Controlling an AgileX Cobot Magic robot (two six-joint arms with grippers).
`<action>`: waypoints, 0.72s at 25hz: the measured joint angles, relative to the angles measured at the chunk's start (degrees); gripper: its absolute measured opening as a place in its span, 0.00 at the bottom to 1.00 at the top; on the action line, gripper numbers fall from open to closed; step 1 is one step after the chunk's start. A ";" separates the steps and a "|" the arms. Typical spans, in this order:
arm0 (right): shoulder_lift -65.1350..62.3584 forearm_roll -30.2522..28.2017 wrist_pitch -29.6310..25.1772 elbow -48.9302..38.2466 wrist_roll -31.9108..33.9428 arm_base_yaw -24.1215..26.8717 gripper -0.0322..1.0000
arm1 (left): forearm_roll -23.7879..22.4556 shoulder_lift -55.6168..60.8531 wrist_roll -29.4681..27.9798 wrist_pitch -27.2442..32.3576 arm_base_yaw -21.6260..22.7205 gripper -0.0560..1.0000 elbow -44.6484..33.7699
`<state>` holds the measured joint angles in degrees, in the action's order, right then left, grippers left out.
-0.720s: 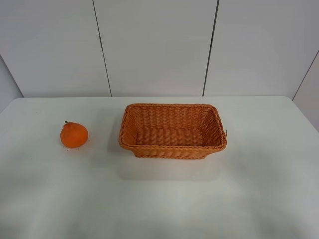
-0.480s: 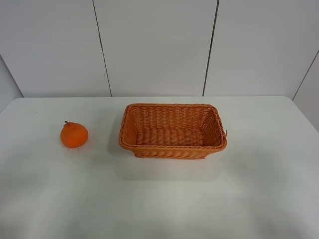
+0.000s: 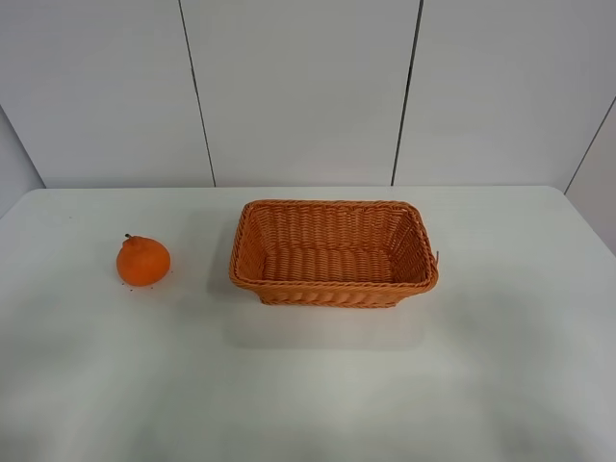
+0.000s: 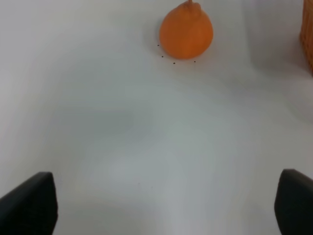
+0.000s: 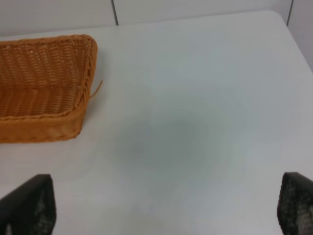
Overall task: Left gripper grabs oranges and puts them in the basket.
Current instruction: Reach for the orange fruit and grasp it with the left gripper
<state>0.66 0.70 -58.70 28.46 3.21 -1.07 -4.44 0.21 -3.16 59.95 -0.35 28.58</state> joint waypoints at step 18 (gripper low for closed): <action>0.00 0.00 0.00 0.00 0.00 0.00 0.70 | 1.45 -38.97 1.51 -33.33 0.00 0.99 3.78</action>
<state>0.66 0.70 -58.70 28.46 3.21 -1.07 -2.99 -38.76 -1.65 26.62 -0.35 32.36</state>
